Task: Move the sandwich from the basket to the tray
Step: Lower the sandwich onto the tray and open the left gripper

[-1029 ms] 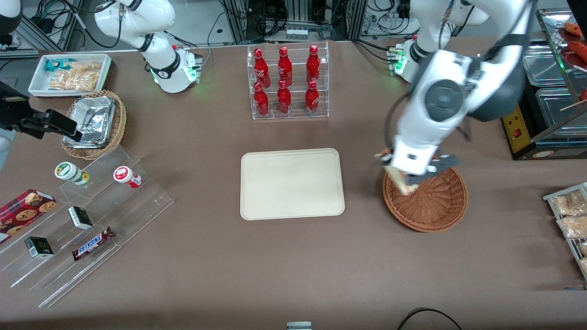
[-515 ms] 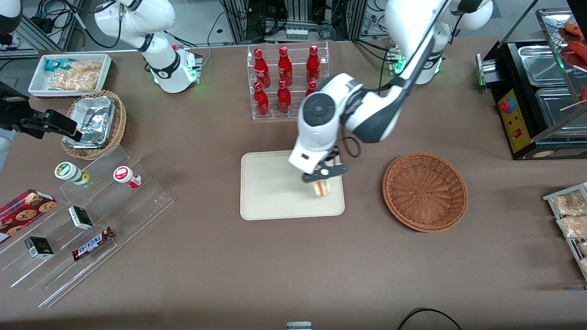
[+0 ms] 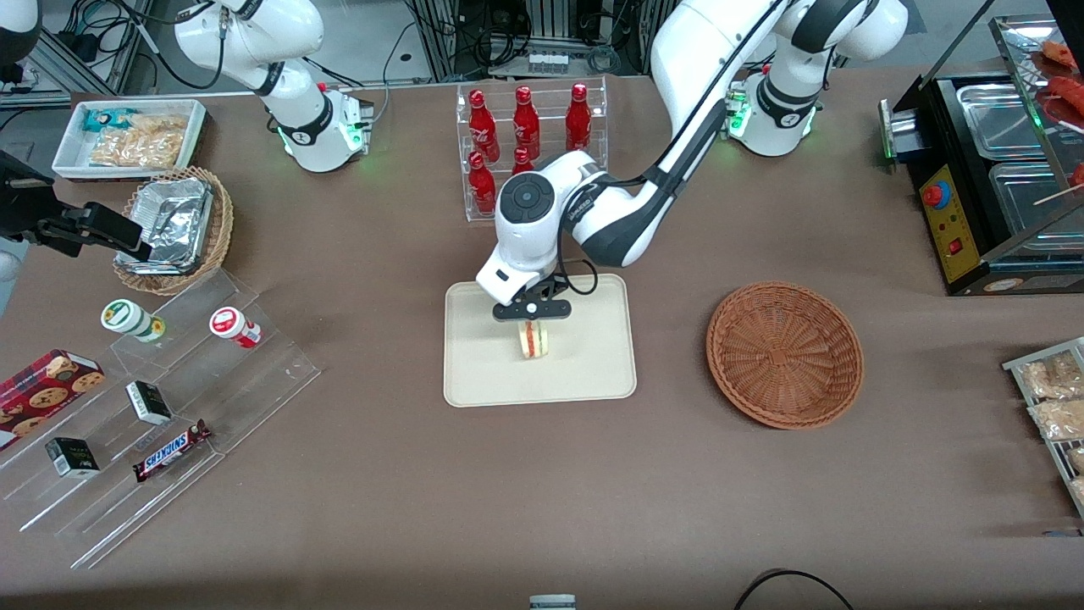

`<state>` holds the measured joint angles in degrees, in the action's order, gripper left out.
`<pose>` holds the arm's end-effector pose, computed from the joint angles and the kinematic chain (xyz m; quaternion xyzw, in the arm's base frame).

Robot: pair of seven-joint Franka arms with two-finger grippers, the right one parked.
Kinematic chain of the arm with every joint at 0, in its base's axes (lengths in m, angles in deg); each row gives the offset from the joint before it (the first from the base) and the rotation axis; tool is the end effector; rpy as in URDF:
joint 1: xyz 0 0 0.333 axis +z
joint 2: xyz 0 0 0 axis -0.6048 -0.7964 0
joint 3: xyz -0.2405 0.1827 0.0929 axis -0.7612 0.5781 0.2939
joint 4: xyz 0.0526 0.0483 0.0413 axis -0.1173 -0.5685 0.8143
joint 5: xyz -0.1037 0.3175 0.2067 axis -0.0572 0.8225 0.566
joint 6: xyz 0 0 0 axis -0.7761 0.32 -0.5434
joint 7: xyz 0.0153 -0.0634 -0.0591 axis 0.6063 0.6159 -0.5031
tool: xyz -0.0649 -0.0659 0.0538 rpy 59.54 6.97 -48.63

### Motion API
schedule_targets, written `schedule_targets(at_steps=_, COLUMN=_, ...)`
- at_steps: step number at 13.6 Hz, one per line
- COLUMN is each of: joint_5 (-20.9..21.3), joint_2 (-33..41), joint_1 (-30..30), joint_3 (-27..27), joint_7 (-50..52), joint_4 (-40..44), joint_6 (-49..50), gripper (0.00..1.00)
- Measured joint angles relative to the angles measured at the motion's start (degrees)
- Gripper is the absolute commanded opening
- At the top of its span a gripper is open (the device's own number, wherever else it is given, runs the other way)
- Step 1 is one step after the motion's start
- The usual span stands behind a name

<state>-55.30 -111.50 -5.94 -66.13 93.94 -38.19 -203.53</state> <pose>0.4667 -0.5444 0.2826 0.9997 0.0039 -0.0122 0.0228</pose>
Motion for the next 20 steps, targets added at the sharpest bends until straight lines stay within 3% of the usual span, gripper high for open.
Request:
schedule_targets(at_steps=5, joint_5=0.59, joint_2=-2.43, joint_1=0.01, joint_3=0.2, joint_7=-2.2, joint_4=0.06, joint_6=-0.01, gripper=0.11)
schedule_targets(at_steps=8, joint_5=1.0, joint_2=-3.05, joint_1=0.01, joint_3=0.2, joint_7=-2.26, joint_4=0.08, joint_6=-0.01, gripper=0.22)
schedule_targets(at_steps=9, joint_5=1.03, joint_2=-3.2, joint_1=0.01, joint_3=0.2, joint_7=-2.3, joint_4=0.11, joint_6=-0.01, gripper=0.32)
schedule_targets(at_steps=10, joint_5=1.06, joint_2=-3.32, joint_1=0.01, joint_3=0.21, joint_7=-2.36, joint_4=0.18, joint_6=-0.01, gripper=0.61)
schedule_targets(at_steps=11, joint_5=1.07, joint_2=-3.43, joint_1=0.01, joint_3=0.23, joint_7=-2.38, joint_4=0.27, joint_6=-0.01, gripper=0.97)
schedule_targets(at_steps=16, joint_5=1.07, joint_2=-3.38, joint_1=0.13, joint_3=0.42, joint_7=-2.29, joint_4=1.85, joint_6=-0.26, gripper=0.99)
schedule_targets(at_steps=20, joint_5=1.02, joint_2=1.04, joint_1=1.57, joint_3=0.8, joint_7=-0.95, joint_4=3.32, joint_6=0.92, gripper=0.99)
